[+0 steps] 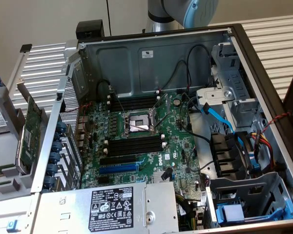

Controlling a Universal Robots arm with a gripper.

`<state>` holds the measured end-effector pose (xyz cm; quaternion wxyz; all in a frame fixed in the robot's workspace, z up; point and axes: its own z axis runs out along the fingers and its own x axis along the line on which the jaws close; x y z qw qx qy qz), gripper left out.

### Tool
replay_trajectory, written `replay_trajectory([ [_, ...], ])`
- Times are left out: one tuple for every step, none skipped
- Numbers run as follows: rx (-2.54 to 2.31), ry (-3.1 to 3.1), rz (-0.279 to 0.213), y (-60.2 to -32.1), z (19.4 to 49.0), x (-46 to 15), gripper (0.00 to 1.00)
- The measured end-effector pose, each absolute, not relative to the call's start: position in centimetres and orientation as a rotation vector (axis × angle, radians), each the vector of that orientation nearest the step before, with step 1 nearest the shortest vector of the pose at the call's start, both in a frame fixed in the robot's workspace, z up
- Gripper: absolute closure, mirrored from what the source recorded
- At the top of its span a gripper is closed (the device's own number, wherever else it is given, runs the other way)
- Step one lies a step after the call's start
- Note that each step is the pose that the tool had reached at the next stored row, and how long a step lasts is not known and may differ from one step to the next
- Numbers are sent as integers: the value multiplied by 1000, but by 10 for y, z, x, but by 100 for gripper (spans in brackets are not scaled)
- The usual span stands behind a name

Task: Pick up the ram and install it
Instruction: 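Pick up the ram and move it above insertion slot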

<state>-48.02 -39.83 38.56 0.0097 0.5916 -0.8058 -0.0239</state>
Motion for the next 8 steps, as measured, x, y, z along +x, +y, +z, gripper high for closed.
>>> replay_trajectory([
  [1869,-2499,-74,-398,386,-480,89],
  [1892,-2481,-73,-398,386,-480,89],
  [1914,-2463,-72,-398,386,-480,89],
  [1935,-2445,-71,-398,385,-480,89],
  [1956,-2427,-70,-398,385,-480,89],
  [1978,-2409,-69,-398,385,-480,89],
  [2000,-2389,-68,-398,385,-480,89],
  [2021,-2370,-67,-398,385,-480,89],
])
